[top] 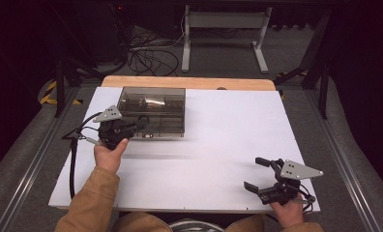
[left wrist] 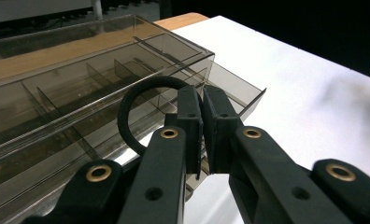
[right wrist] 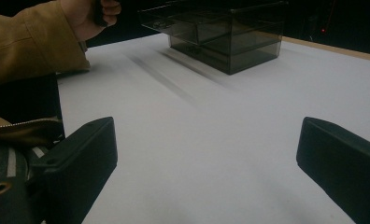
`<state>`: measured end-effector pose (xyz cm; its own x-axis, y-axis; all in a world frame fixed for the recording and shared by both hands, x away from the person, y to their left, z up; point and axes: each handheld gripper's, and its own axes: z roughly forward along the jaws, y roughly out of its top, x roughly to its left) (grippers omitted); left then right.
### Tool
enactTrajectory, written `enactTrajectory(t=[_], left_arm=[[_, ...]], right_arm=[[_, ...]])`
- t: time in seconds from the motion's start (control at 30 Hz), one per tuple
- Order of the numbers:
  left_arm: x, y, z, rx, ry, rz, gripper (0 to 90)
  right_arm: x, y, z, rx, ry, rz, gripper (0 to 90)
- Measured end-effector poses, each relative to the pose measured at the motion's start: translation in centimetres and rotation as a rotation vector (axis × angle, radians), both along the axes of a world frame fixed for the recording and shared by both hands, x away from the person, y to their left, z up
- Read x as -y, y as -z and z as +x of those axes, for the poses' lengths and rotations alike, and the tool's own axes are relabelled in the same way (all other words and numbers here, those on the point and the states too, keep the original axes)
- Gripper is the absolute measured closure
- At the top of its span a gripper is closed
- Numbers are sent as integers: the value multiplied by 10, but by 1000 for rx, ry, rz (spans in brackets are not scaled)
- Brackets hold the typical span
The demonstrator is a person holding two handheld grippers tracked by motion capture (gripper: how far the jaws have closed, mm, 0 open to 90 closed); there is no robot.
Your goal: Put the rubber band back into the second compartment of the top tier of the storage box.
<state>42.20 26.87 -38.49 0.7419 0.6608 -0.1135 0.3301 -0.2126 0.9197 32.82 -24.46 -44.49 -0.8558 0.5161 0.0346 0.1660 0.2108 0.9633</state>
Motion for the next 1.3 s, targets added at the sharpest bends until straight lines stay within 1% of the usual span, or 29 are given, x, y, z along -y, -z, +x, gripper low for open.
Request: enactTrajectory(t=[0.17,0.23,0.3,0.37,0.47,0.57,0.67,0.73,0.77,0.83,0.97,1.03,1.1,1.13,1.2,1.23,1.27,1.3], left_arm=[[2,4,4,-20,3,-12,856],[3,6,5,-25,4,-7,856],[5,7,6,-38,2,-10,855],[6,8,7,-47,-2,-5,855],[7,10,10,-53,-5,3,855],[7,12,12,-61,-14,-1,855],[8,13,13,-60,-25,12,855],[8,14,14,-48,-30,36,855],[9,15,14,-56,-31,31,855],[10,15,14,-58,-32,33,855],[10,16,15,-46,-38,46,852],[11,16,15,-48,-41,52,847],[12,16,15,-43,-47,60,818],[12,16,15,-41,-54,60,818],[12,16,14,-40,-63,57,738],[12,15,14,-30,-66,58,738],[13,14,12,-21,-69,57,700],[13,13,11,-17,-71,51,700]], right_arm=[[0,0,0,0,0,0,55],[0,0,0,-1,0,0,55],[0,0,0,1,-1,-1,55],[0,0,0,0,-1,-1,55],[0,0,0,1,-1,0,55],[0,0,0,1,-1,0,55],[0,0,0,1,-1,0,55],[0,0,0,1,-2,0,55],[0,0,0,1,-2,0,55],[0,0,0,1,-1,0,55],[0,0,0,2,0,0,55],[0,0,0,1,-1,0,56],[0,0,0,2,-1,1,55],[0,0,0,2,-1,1,55],[0,0,0,2,1,0,55],[0,0,0,2,1,0,55],[0,0,0,2,0,0,55],[0,0,0,2,0,0,55]])
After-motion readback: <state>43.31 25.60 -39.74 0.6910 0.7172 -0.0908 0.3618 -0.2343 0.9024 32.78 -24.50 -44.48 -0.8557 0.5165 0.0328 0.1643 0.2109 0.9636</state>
